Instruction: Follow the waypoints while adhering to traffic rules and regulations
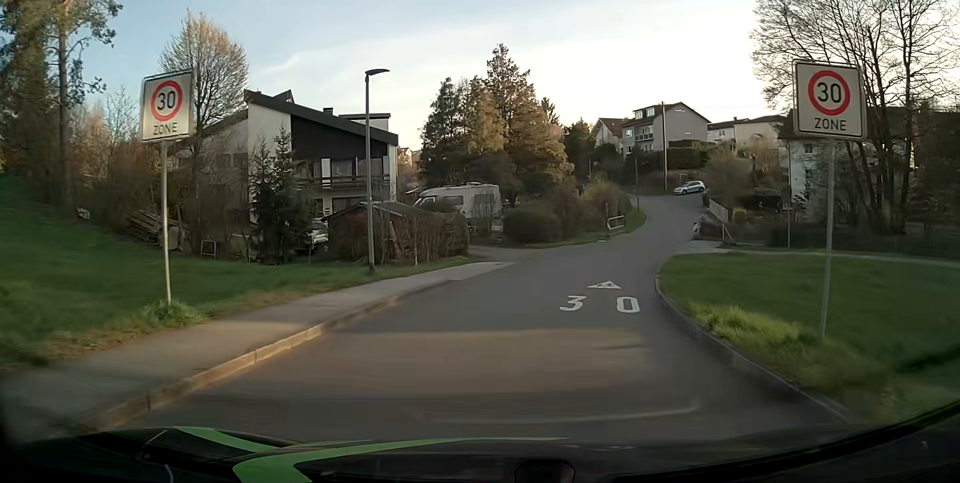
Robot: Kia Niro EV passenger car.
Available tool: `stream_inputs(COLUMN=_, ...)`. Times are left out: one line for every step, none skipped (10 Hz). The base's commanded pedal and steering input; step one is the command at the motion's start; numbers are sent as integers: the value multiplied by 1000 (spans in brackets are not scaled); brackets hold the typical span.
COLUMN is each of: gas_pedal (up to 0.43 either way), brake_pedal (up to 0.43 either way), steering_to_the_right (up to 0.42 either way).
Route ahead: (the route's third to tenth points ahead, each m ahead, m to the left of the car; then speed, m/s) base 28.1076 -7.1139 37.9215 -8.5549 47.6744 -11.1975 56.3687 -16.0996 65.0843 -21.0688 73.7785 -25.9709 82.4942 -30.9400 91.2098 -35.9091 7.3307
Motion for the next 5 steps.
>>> stream_inputs(gas_pedal=0, brake_pedal=0, steering_to_the_right=56)
stream_inputs(gas_pedal=0, brake_pedal=0, steering_to_the_right=60)
stream_inputs(gas_pedal=0, brake_pedal=0, steering_to_the_right=63)
stream_inputs(gas_pedal=0, brake_pedal=0, steering_to_the_right=64)
stream_inputs(gas_pedal=0, brake_pedal=0, steering_to_the_right=67)
